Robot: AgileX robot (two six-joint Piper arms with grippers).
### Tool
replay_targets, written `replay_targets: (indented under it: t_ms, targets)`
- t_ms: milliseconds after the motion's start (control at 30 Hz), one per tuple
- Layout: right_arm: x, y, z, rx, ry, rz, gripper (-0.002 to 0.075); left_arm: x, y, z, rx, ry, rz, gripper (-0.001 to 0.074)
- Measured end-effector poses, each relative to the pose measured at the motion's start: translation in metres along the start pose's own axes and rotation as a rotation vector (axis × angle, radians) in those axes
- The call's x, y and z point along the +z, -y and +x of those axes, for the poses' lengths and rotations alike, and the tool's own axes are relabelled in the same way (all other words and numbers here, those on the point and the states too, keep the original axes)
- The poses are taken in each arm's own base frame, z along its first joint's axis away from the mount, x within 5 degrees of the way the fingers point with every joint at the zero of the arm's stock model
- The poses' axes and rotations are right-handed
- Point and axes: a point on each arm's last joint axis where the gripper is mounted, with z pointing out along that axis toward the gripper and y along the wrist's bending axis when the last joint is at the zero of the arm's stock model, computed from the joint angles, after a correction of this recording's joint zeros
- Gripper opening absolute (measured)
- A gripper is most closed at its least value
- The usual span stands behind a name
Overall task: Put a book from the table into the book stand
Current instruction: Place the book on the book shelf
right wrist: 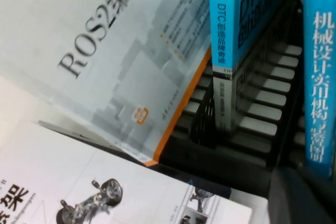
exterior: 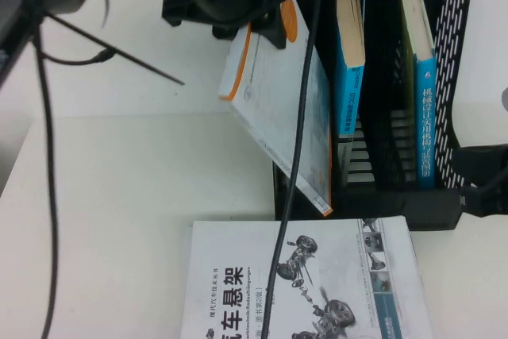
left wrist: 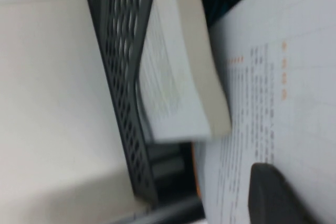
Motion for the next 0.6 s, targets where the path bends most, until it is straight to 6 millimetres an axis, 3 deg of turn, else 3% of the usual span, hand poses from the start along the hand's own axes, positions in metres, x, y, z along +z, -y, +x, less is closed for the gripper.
replay_targets:
  t_ms: [233,600]
  targets:
    - [0.0,-0.001,0.001,0.004,-0.011,-0.006,0.0005,0.013,0.004,-0.02,0.023,0.079,-0.005,0.0111]
    - [0.0,-0.002,0.004,0.01,-0.043,-0.021,0.0005,0.017,0.001,-0.024,0.105,0.096,-0.038,0.011]
